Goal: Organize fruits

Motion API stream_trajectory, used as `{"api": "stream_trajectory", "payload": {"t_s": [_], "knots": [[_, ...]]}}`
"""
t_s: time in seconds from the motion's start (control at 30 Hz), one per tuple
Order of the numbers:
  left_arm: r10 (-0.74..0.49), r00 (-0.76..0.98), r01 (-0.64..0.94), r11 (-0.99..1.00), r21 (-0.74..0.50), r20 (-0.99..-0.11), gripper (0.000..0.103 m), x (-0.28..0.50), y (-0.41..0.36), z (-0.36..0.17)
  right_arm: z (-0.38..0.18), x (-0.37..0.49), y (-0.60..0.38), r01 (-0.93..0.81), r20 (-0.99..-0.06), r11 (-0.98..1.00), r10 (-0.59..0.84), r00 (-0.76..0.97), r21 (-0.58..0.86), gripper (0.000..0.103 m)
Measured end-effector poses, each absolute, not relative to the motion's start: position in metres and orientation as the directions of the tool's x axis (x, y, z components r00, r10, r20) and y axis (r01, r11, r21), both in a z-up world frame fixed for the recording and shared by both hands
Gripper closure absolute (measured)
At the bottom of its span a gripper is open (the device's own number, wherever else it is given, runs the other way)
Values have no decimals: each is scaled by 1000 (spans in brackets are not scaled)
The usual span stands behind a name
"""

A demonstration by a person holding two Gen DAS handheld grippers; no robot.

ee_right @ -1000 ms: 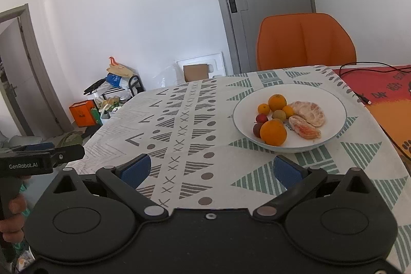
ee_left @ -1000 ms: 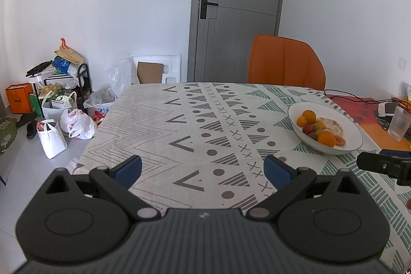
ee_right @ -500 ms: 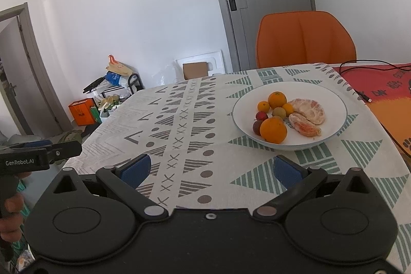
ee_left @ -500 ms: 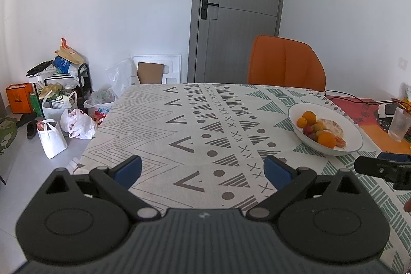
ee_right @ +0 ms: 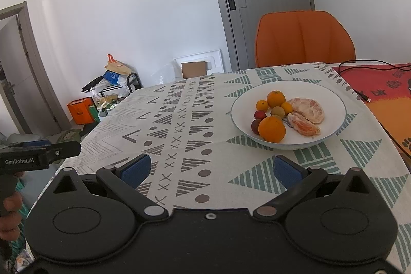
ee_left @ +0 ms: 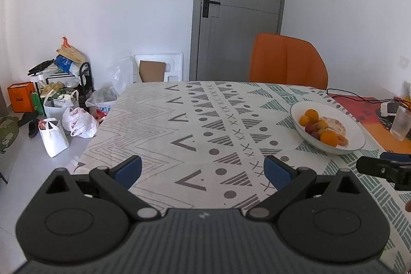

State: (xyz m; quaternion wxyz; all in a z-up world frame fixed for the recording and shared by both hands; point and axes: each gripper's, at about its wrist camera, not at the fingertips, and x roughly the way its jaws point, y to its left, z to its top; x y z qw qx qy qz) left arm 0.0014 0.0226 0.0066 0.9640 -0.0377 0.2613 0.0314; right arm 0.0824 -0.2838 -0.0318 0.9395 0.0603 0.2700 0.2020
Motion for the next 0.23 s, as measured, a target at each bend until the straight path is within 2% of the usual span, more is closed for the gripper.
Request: {"api": "stream_trajectory", "payload": {"t_s": [0.23], "knots": [[33,863,-76,995,-66,-505,3,1,23,8,-33,84,-284,-346,-486,911,412,771,222,0]]}}
